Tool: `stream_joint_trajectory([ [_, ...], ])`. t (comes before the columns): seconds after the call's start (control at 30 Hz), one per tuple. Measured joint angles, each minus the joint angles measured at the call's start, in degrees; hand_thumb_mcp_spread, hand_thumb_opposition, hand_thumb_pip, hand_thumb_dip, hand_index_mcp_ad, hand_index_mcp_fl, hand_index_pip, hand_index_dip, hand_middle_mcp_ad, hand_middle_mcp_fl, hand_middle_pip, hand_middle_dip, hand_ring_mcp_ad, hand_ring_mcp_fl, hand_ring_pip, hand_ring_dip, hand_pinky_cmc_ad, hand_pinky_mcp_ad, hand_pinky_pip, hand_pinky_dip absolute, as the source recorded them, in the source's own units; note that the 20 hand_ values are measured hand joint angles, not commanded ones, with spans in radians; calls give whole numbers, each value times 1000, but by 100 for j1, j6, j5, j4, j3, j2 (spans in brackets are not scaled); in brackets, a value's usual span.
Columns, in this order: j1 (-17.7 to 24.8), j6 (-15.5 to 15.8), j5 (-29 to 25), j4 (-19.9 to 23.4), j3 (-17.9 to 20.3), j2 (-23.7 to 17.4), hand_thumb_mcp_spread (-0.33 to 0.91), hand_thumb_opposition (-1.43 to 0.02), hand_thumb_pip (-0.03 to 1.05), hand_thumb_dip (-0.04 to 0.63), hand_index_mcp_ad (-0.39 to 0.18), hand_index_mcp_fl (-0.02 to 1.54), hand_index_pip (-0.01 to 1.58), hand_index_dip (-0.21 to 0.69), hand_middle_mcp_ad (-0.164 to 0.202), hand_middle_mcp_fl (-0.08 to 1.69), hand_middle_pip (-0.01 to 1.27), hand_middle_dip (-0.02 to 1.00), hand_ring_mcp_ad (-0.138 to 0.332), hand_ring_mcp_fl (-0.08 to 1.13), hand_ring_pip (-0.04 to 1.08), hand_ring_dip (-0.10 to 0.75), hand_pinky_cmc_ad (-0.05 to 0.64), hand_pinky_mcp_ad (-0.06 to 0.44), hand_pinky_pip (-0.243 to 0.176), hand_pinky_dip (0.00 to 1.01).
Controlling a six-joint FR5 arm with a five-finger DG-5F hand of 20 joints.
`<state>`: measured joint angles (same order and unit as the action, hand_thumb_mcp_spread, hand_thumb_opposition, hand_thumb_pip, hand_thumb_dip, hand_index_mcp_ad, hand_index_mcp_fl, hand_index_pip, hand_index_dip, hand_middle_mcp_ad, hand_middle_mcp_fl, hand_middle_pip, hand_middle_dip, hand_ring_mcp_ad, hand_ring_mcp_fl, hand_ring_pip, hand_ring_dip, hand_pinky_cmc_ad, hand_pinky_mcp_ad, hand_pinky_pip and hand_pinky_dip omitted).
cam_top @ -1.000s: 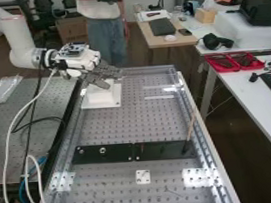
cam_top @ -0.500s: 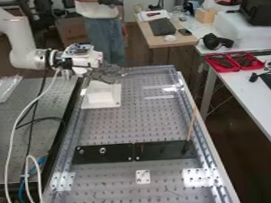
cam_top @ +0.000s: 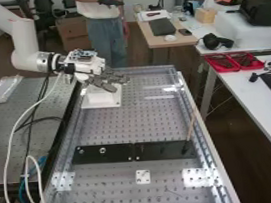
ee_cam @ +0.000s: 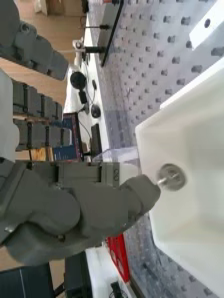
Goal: Grab the bearing and place it in the white container
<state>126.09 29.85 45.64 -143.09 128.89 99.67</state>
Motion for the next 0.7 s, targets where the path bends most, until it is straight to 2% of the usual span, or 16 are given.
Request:
stream_joint_trajectory([
  [0.17,-40,-21,61,19,41,-59,424,-852,562,271,-120,134,1000,272,65,14,143,138,93,2,89,7,340,248,-93,152],
  [0.3,-78,41,101,34,55,-152,393,-834,562,271,-120,86,990,272,65,17,143,138,93,5,89,7,340,260,-94,152],
  [0.47,-212,392,209,11,29,-533,375,-836,562,271,-120,89,969,276,65,19,140,138,93,5,89,7,340,258,-96,152],
  [0.57,-346,667,339,-48,-37,-833,365,-822,562,271,-120,91,857,272,65,19,140,138,91,5,89,7,342,262,-96,152],
  [0.7,-610,1060,583,-196,-224,-1199,330,-805,553,267,-119,188,557,276,65,16,140,138,106,2,89,7,344,265,-96,152],
])
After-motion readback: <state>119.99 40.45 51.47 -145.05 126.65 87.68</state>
